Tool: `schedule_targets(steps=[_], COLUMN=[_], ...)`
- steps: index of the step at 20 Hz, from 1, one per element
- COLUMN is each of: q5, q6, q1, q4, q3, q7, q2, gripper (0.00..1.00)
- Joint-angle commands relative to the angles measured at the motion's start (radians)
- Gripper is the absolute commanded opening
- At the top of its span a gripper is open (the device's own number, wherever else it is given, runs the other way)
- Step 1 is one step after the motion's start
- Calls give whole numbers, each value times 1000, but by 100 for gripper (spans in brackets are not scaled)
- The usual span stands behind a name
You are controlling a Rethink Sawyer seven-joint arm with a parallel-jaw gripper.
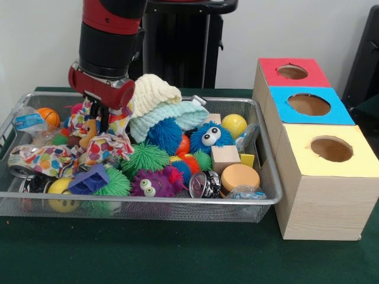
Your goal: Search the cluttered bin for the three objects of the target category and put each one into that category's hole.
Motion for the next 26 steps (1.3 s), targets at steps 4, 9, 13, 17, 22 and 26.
schedule_targets(steps=[4, 9, 13, 17, 22, 26], q5=[-14, -14, 35, 95, 147, 164], q6=[-10, -16, 86, 163, 146, 112], q1=[-22, -26, 73, 183, 236, 245], q4=[70, 74, 46, -1, -25, -19], q3=[105, 114, 38, -38, -66, -58], q7=[203, 203, 274, 375, 405, 402], q2=[33, 28, 10, 28, 77, 98], gripper=[0, 0, 0, 0, 0, 0])
